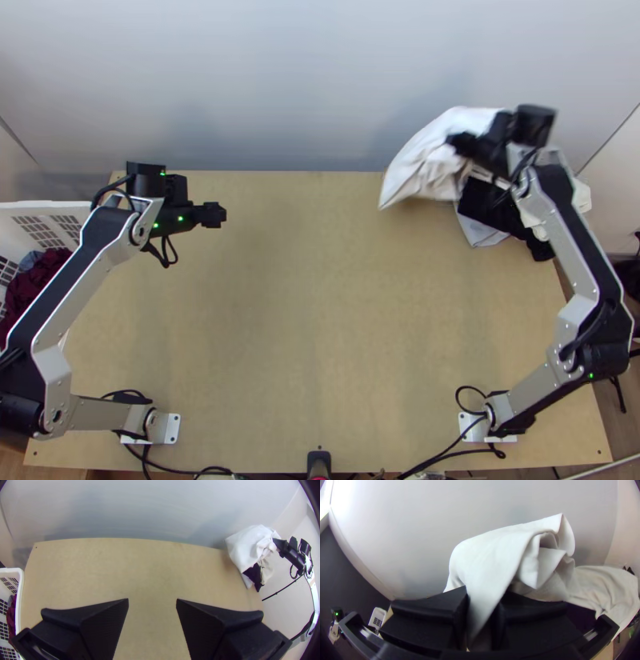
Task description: Fold the t-shirt
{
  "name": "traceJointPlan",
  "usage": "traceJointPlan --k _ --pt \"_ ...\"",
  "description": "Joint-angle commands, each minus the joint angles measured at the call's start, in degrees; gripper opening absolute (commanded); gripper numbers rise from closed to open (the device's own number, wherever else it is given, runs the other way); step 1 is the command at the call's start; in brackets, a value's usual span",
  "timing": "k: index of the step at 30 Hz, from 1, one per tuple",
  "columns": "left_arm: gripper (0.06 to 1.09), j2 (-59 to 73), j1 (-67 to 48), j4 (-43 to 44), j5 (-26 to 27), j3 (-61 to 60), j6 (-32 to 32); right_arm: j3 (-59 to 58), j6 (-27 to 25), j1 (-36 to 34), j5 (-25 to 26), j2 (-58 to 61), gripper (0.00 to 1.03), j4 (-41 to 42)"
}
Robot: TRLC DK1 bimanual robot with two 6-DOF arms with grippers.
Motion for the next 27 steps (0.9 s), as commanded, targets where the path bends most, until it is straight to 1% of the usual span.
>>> traceJointPlan --k 1,3,8,12,15,17,19,21,24,27 --pt "0.78 -0.6 1.6 0.6 0.0 -1.6 0.5 12.8 -0.1 -7.9 3.6 5.9 0.03 0.1" --pt "0.78 -0.7 1.8 0.8 0.0 -2.0 0.4 16.2 -0.1 -9.9 5.3 7.9 0.03 0.2" --pt "0.78 -1.3 2.1 1.6 0.0 -3.6 0.2 24.6 0.0 -15.2 7.1 13.0 0.03 0.2" --pt "0.78 -1.7 1.9 3.5 0.0 -5.9 -0.2 31.0 0.8 -18.0 7.5 17.0 0.03 0.5" --pt "0.78 -2.0 1.5 4.8 0.0 -7.6 -0.7 32.3 1.1 -19.4 7.6 18.4 0.03 5.2" --pt "0.78 -2.0 1.0 5.1 0.0 -8.5 -0.9 33.6 1.1 -19.9 7.8 19.5 0.03 4.4" --pt "0.78 -2.1 0.8 5.1 -0.1 -9.2 -0.9 33.1 1.0 -19.8 7.8 19.1 0.03 1.3" --pt "0.78 -2.8 0.8 5.4 0.0 -9.7 -1.1 29.8 0.3 -19.8 7.9 17.3 0.03 -0.6" --pt "0.78 -3.5 0.8 5.7 -0.1 -10.6 -1.3 20.3 -0.5 -21.1 7.8 12.9 0.03 0.6" --pt "0.78 -3.8 0.8 6.0 0.0 -12.1 -1.4 11.3 -3.0 -23.0 7.7 9.5 0.03 1.5"
